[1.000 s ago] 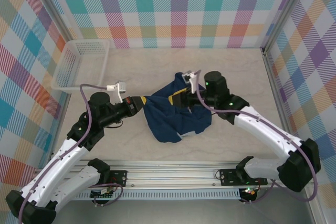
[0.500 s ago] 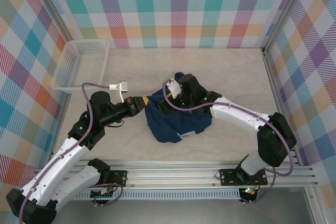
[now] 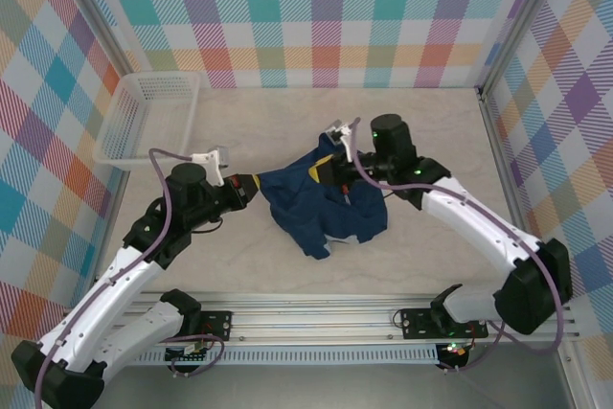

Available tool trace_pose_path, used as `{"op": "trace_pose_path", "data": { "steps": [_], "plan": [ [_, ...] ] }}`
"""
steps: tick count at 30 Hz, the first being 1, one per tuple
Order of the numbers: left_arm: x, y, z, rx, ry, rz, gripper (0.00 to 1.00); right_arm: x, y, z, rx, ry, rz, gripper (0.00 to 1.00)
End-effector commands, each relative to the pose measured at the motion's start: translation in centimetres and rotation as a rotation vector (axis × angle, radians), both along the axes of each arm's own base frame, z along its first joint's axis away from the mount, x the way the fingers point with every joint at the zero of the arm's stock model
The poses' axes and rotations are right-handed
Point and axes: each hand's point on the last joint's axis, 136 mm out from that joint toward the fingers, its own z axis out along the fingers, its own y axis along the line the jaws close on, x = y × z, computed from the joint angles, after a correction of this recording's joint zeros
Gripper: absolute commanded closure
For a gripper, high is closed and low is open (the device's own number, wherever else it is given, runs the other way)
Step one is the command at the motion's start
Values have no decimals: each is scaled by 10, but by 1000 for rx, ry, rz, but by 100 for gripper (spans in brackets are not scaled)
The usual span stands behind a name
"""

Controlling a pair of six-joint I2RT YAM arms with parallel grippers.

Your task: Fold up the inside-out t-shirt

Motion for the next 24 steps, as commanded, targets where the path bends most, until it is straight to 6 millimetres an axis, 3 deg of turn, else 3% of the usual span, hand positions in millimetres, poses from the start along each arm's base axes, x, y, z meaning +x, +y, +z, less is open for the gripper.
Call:
{"op": "trace_pose_path", "data": {
  "steps": [1, 4, 9, 12, 18, 24],
  "plan": [
    [13, 13, -1, 95, -15, 58, 100, -35, 1, 16, 98, 149, 157, 100],
    [14, 3, -1, 87, -15, 4, 93, -35, 3, 17, 113, 180, 166, 100],
    [0, 3, 9, 105, -49, -51, 62, -24, 6, 11, 117, 225, 138, 100],
    [-16, 2, 16, 78, -70, -97, 49, -16, 9, 7, 123, 251, 112, 100],
    [-50, -36, 26, -135, -37, -307, 47, -6, 10, 3, 123, 268, 66, 100],
    [-54, -68, 34, -235, -17, -414, 44, -5, 11, 2, 128, 269, 55, 100]
  ]
}}
